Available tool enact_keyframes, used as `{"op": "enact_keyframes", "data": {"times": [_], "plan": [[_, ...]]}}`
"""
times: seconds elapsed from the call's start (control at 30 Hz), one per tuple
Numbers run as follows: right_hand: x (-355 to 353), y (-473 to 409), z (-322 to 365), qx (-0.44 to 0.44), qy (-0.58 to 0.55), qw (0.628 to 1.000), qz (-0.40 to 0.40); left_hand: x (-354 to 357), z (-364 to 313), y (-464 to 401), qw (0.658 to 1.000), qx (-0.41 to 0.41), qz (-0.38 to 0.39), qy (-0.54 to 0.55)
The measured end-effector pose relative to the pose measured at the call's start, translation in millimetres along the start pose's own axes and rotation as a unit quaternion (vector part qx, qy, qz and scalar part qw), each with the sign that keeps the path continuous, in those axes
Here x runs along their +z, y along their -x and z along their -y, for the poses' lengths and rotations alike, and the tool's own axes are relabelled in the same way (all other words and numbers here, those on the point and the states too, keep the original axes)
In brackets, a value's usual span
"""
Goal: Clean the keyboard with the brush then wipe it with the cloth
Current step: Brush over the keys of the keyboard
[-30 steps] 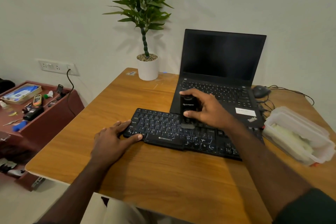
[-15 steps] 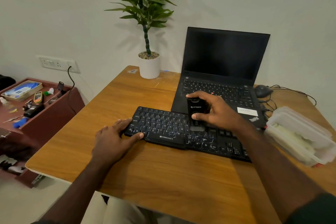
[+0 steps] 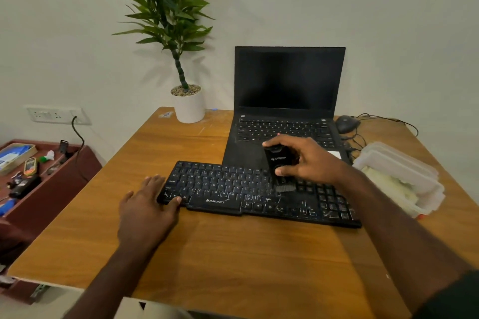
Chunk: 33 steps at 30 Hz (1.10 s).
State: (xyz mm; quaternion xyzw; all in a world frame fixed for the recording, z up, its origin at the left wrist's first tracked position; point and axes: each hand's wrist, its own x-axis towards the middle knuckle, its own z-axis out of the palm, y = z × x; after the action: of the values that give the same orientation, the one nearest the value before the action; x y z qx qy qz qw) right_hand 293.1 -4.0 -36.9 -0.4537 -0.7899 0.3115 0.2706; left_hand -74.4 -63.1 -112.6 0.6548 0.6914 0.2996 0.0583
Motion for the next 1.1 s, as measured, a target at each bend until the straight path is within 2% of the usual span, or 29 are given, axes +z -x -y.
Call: {"op": "enact_keyframes", "data": {"times": [0.07, 0.17, 0.27, 0.43, 0.63, 0.83, 0.97, 1.1], "plan": [[7.3, -2.2, 4.0, -0.01, -0.037, 0.998, -0.04, 10.9, -22.6, 8.5, 0.997, 0.069, -0.023, 0.004], [28.1, -13.9, 16.7, -0.033, -0.051, 0.996, -0.061, 35.5, -59.8, 18.2, 0.987, 0.159, 0.027, -0.015], [48.1, -19.3, 19.1, -0.04, -0.036, 0.997, -0.047, 51.6, -83.7, 19.9, 0.976, 0.2, 0.068, -0.058], [32.1, 1.4, 3.5, -0.011, 0.009, 1.0, -0.012, 55.3, -81.0, 14.8, 0.976, 0.194, 0.085, -0.059], [-13.7, 11.0, -3.9, 0.016, 0.085, 0.994, 0.073, 57.8, -81.8, 15.7, 0.977, 0.19, 0.081, -0.048], [19.1, 0.0, 1.1, -0.046, -0.059, 0.995, -0.059, 62.2, -79.5, 16.1, 0.979, 0.193, 0.056, -0.044], [45.2, -7.7, 1.3, -0.059, -0.04, 0.997, -0.035, 62.8, -82.9, 15.6, 0.979, 0.185, 0.051, -0.065], [20.2, -5.5, -12.5, -0.052, -0.004, 0.998, 0.039, 64.5, -82.8, 16.4, 0.981, 0.183, 0.035, -0.052]]}}
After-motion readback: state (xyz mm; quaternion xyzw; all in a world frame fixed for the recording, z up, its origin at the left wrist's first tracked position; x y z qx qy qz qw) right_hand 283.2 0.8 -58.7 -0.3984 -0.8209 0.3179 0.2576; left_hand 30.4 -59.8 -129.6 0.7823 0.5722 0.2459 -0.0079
